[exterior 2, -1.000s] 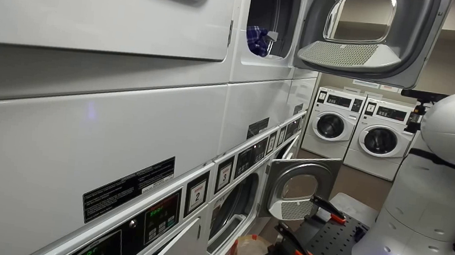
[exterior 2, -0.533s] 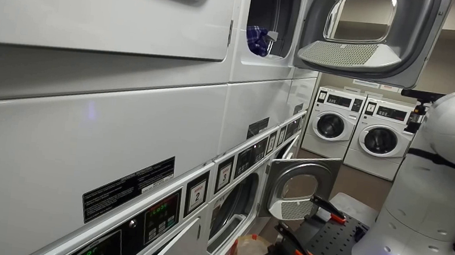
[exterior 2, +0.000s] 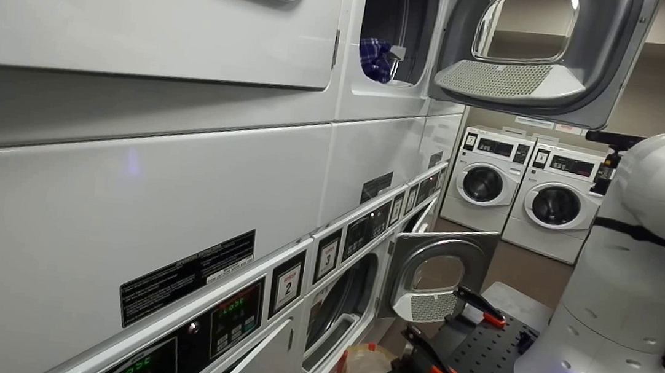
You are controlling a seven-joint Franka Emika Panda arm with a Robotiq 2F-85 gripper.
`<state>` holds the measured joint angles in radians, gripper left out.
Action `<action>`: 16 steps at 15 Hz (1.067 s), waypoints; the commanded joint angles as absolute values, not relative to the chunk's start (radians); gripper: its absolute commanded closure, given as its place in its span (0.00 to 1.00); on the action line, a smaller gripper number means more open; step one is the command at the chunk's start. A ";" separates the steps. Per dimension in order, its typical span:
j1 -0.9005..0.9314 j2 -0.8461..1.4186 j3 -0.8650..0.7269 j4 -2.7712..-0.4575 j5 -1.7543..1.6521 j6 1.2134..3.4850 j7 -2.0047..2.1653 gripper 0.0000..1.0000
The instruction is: Close the door of the second washing machine
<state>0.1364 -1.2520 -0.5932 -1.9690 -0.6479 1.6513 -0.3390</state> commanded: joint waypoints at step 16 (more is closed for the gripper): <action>0.257 -1.205 -0.595 -2.186 -0.160 1.733 -0.456 0.00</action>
